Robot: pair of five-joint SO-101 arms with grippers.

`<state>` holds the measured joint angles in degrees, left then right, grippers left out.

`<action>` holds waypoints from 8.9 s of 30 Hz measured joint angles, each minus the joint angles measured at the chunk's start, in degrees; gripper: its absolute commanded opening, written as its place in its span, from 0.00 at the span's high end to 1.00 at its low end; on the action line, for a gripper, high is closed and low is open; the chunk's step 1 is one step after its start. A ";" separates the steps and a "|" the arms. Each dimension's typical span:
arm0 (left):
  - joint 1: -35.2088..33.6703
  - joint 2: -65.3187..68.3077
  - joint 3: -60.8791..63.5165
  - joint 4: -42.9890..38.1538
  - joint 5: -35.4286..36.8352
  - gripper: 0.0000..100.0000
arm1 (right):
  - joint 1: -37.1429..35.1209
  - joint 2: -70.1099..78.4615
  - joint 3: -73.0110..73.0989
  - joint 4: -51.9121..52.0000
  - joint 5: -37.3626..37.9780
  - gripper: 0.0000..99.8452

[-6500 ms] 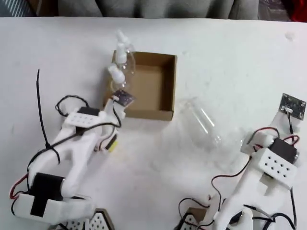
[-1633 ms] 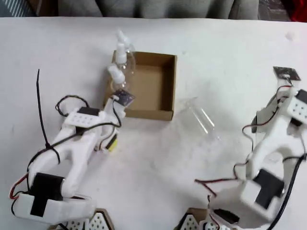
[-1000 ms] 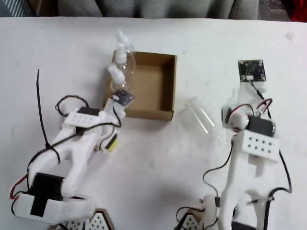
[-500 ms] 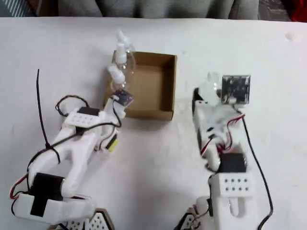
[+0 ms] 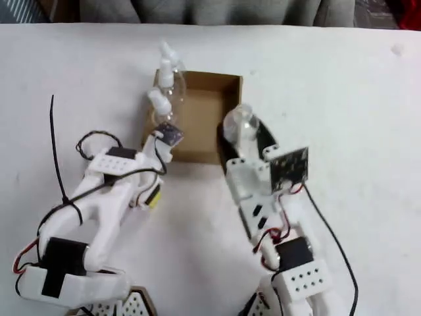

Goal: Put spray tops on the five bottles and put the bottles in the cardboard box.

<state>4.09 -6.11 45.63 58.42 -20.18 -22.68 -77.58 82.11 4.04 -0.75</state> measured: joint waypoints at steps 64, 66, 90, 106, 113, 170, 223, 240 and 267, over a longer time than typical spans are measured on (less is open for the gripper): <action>-14.86 -80.09 0.62 -7.91 56.53 0.98 | -34.64 -24.62 14.24 26.46 3.60 0.98; -14.86 -85.63 2.73 -7.91 55.30 0.98 | -34.64 -24.62 14.24 26.46 3.60 0.98; -8.62 -92.31 10.20 -10.02 54.24 0.98 | -34.64 12.22 10.46 0.97 3.60 0.98; -4.04 -92.31 13.80 -9.76 50.46 0.98 | -33.05 14.59 10.37 -3.25 3.60 0.98; -3.52 -92.31 13.98 -8.62 49.85 0.98 | -32.97 14.59 10.37 -3.25 3.60 0.98; 9.49 -92.31 23.91 -7.91 39.30 0.75 | -24.35 14.59 10.37 -9.41 3.69 0.98; 15.65 -73.76 25.85 -16.79 34.90 0.98 | 3.25 15.03 -3.34 10.46 -9.58 0.98; 35.25 -73.76 30.33 -16.97 29.98 0.98 | -0.44 15.12 -2.11 0.79 -22.86 0.98; 37.10 -73.67 42.20 -31.30 24.88 0.98 | -6.42 -2.37 0.00 13.01 -17.76 0.98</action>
<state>41.19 -79.78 87.82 27.12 4.70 -29.10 -79.96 82.11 17.05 -18.51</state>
